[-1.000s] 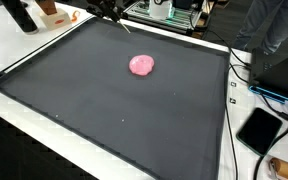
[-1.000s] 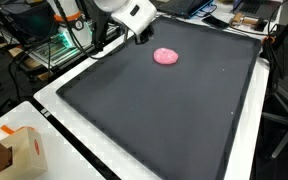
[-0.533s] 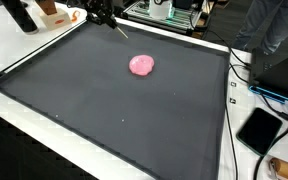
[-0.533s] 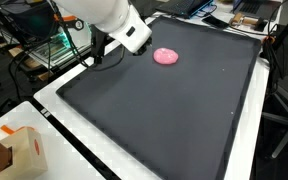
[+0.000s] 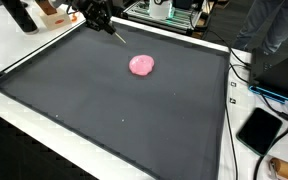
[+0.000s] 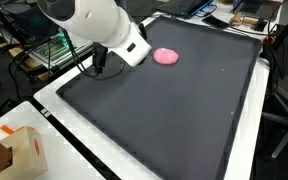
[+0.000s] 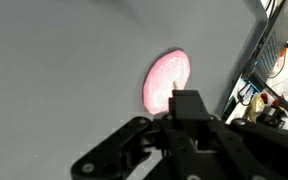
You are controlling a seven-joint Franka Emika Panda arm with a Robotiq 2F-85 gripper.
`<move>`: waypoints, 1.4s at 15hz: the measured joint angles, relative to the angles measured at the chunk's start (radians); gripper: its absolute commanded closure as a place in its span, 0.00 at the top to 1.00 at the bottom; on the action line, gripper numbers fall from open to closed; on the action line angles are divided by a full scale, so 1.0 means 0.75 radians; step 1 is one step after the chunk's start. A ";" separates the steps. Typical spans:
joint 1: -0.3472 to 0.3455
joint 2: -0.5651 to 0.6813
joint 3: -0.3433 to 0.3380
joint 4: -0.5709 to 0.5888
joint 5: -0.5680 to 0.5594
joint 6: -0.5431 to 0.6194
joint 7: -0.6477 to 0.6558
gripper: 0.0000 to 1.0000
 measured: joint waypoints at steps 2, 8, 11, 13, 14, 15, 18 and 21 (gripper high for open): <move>-0.001 0.024 0.004 0.022 0.000 0.000 0.001 0.03; 0.000 0.081 0.030 0.097 -0.001 0.004 0.026 0.03; 0.007 0.101 0.043 0.138 -0.006 0.009 0.057 0.03; 0.014 0.111 0.052 0.164 -0.015 0.028 0.082 0.03; 0.019 0.117 0.056 0.175 -0.021 0.041 0.093 0.03; 0.025 0.121 0.061 0.187 -0.031 0.057 0.108 0.03; 0.046 0.127 0.075 0.215 -0.080 0.106 0.169 0.03; 0.067 0.128 0.094 0.242 -0.148 0.144 0.238 0.03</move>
